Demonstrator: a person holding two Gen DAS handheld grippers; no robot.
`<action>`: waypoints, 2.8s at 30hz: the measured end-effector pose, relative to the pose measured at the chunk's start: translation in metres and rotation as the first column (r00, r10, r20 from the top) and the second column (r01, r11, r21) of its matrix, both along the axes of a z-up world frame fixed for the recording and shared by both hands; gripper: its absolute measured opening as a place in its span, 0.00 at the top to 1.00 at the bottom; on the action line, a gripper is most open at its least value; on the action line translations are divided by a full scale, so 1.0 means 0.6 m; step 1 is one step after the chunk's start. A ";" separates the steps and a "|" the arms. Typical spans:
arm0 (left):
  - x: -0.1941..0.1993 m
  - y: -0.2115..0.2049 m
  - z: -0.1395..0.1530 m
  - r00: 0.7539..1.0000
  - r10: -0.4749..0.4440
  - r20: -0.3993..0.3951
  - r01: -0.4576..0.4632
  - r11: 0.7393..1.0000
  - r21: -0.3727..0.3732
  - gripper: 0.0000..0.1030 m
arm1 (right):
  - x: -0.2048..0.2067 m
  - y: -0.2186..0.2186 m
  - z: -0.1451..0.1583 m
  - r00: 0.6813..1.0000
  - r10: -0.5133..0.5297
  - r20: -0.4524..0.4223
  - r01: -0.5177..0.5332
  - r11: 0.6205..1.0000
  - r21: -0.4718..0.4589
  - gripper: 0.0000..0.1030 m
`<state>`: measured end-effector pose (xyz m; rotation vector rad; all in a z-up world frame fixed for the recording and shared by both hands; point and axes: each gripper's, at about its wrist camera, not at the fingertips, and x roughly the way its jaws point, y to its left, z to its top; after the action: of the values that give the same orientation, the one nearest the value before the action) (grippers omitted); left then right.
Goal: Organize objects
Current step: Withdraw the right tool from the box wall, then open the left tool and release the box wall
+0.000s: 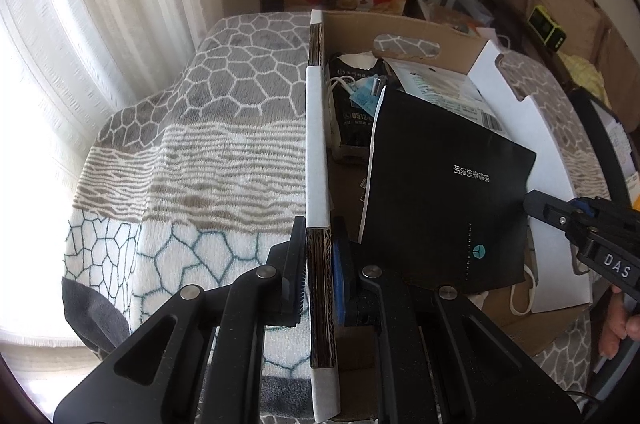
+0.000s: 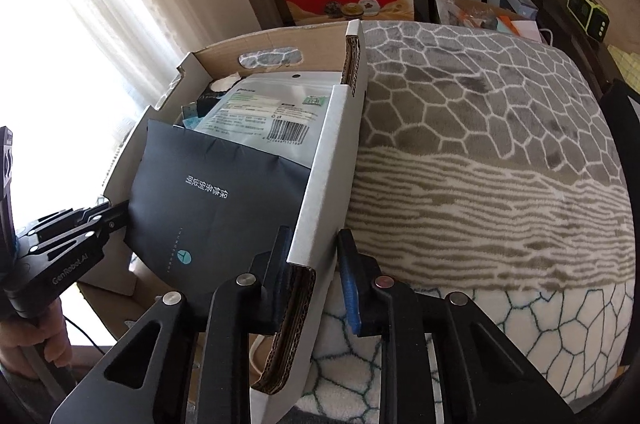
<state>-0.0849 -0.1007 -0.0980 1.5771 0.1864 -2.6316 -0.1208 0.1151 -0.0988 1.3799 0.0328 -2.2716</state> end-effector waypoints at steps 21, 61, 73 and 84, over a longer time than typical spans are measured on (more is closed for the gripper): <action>-0.011 0.062 0.043 0.997 -0.022 -0.072 0.022 1.000 0.006 0.90 | 0.008 0.051 0.047 0.989 -0.055 -0.135 0.062 0.997 0.049 0.80; -0.007 0.175 0.057 0.980 -0.061 -0.189 0.048 0.996 -0.074 0.20 | 0.028 0.206 0.054 0.945 -0.211 -0.250 0.223 0.974 0.022 0.22; 0.037 0.174 0.102 0.951 -0.041 -0.305 0.017 0.997 -0.081 0.01 | 0.071 0.218 0.086 0.921 -0.226 -0.317 0.239 0.971 0.004 0.01; 0.087 0.171 0.132 0.941 -0.018 -0.337 0.006 0.999 -0.036 0.00 | 0.118 0.225 0.116 0.900 -0.242 -0.363 0.254 0.967 -0.014 0.01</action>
<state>-0.0326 0.0021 -0.0188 1.1071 0.1467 -2.8790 -0.0499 0.2502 -0.0291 1.0066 0.0166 -2.7271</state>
